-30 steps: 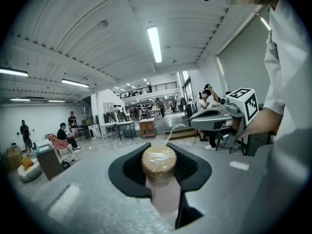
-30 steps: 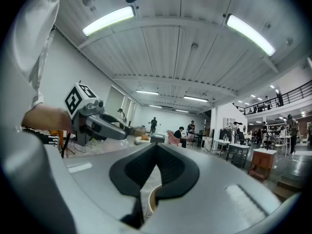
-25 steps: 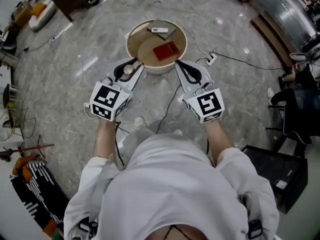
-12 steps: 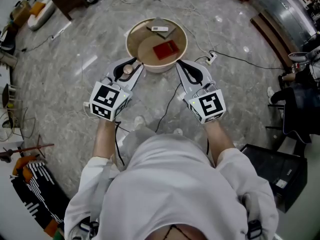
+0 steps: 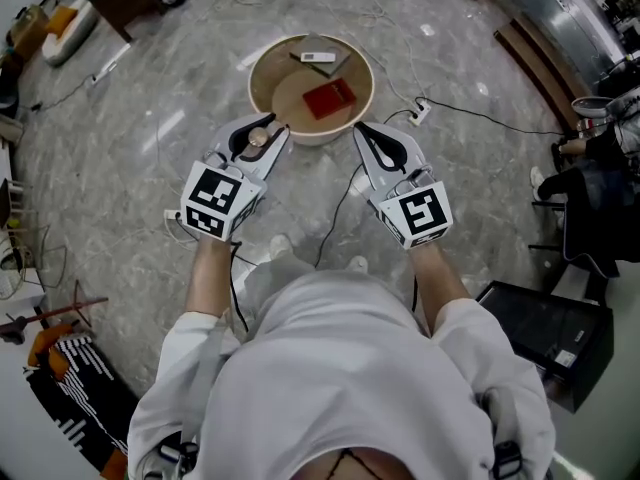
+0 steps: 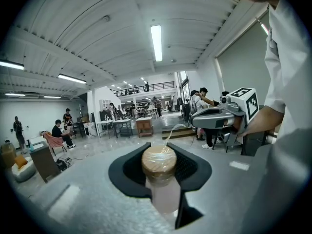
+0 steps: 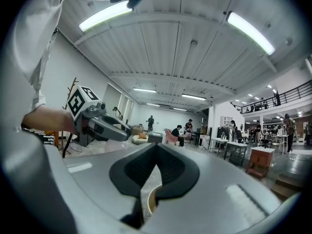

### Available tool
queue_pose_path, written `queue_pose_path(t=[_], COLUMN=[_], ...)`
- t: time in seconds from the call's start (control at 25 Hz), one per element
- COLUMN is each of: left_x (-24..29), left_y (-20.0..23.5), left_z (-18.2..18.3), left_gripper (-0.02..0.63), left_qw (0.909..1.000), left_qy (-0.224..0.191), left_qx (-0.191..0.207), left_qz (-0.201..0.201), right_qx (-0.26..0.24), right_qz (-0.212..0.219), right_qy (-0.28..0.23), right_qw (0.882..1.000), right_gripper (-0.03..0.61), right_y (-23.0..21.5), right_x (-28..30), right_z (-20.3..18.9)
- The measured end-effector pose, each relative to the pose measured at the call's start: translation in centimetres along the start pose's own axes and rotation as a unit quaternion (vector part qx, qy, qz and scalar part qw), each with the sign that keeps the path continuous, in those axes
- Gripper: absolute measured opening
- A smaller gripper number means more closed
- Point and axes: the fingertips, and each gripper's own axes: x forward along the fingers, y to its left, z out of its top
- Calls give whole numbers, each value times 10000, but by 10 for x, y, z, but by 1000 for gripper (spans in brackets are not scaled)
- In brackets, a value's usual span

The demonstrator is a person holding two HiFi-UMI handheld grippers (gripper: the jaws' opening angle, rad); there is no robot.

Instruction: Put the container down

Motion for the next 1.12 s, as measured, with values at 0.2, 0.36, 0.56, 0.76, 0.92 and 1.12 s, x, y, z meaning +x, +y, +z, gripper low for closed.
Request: queue_pose_path(t=[0.2, 0.36, 0.56, 0.76, 0.92, 1.12], left_x=[4, 6, 12, 30, 53, 86], left_y=[37, 70, 103, 117, 124, 133], left_z=[-6, -11, -14, -15, -9, -13], left_gripper=[103, 103, 103, 103, 103, 103], left_qw=[9998, 9992, 9984, 9986, 9994, 9999], left_qy=[-43, -79, -89, -31, -11, 63], left_qx=[27, 65, 100, 50, 6, -129], left_qz=[-213, -391, -543, -534, -350, 13], right_qx=[-52, -84, -110, -69, -70, -86], right_qz=[-176, -344, -535, -467, -264, 174], right_qy=[70, 150, 207, 247, 221, 170], right_qw=[9998, 9993, 9983, 9986, 9994, 9997], right_gripper=[5, 5, 5, 5, 5, 5], right_y=[3, 5, 1, -13, -38, -75], right_x=[36, 66, 94, 110, 120, 139], right_z=[2, 3, 5, -1, -11, -28])
